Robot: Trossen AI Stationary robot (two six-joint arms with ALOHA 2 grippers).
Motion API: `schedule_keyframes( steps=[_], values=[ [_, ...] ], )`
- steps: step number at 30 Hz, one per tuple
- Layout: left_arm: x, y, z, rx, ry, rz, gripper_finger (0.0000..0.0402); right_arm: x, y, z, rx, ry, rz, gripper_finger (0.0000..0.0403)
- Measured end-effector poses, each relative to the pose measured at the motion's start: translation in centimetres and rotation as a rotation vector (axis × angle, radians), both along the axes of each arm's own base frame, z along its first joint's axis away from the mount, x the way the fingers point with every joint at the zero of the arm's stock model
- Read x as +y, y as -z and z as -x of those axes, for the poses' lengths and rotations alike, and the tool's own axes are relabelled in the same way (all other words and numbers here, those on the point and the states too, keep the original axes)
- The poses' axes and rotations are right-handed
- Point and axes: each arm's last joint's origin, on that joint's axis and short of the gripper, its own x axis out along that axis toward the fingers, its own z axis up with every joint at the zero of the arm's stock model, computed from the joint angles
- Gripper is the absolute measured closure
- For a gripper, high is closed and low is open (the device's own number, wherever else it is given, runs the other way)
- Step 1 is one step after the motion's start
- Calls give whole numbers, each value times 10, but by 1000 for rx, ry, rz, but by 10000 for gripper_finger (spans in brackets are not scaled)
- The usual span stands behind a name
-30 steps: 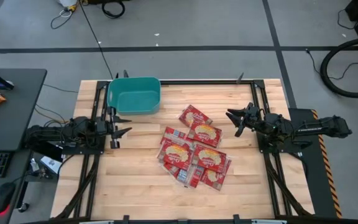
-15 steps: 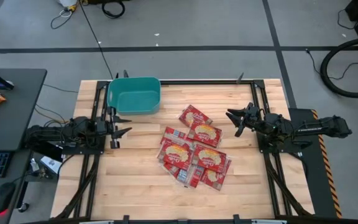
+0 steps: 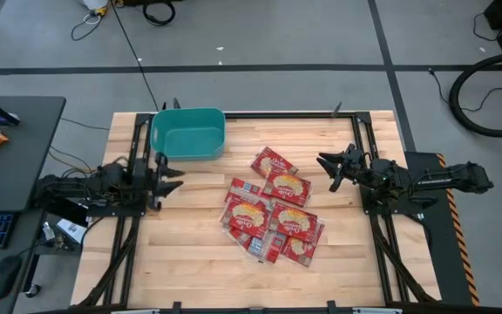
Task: Sort popcorn bags into baskets
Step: Put the red popcorn bag into the blue bin
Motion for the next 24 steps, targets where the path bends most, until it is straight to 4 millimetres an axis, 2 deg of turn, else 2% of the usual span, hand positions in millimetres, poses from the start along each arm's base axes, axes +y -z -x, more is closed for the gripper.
schedule_keyframes(
  steps=[2, 7, 14, 21, 24],
  values=[
    [1, -2, 0, -24, 8, 93, 260, 0, 0, 0, -1, 0, 0, 292],
    [1, -4, 0, -52, 40, 194, 260, 0, -1, 0, -7, 0, 0, 292],
    [-6, -5, -10, -37, 163, 215, 260, 0, -1, 0, -12, 0, 0, 292],
    [-13, 6, -29, 85, 174, 204, 260, 0, -1, 0, -12, 0, 0, 292],
    [-16, 4, -38, 142, 189, 191, 260, 0, -1, 0, -12, 0, 0, 292]
  ],
)
